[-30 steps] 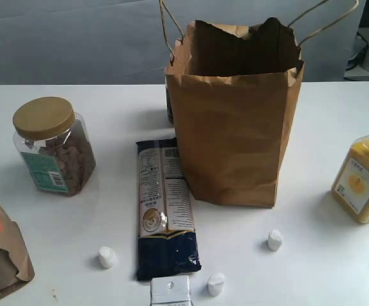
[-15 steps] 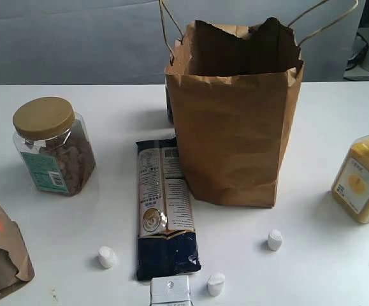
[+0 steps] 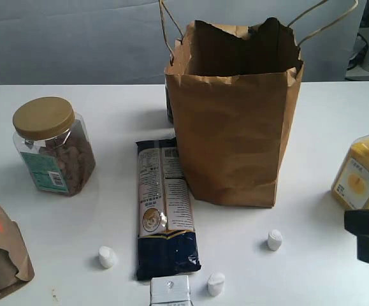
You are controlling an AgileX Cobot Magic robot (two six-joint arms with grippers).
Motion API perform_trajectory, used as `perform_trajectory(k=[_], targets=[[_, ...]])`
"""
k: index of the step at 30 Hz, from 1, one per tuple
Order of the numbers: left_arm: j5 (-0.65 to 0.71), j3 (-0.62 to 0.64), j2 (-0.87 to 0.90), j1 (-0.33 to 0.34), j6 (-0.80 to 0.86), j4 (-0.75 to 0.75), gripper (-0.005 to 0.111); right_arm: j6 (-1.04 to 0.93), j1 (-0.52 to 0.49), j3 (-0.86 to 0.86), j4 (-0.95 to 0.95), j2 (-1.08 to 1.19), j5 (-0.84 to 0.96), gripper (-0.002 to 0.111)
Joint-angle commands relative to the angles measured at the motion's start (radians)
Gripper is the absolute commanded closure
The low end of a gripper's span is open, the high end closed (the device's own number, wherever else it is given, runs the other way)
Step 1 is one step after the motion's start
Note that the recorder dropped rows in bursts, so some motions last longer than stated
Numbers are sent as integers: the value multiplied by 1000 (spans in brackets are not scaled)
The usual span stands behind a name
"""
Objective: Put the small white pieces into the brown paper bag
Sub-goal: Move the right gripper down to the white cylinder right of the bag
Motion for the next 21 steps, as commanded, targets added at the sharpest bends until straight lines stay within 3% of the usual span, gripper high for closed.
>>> perform_trajectory(k=[1, 7, 15, 21], targets=[[-6, 3, -3, -4, -2, -9, 107, -92, 27, -68, 40, 160, 38, 108], [-6, 3, -3, -4, -2, -9, 107, -152, 96, -161, 86, 384, 32, 104], [-6, 3, -3, -4, -2, -9, 107, -149, 130, -263, 83, 633, 23, 69], [-6, 3, -3, -4, -2, -9, 107, -141, 130, -273, 80, 766, -66, 62]])
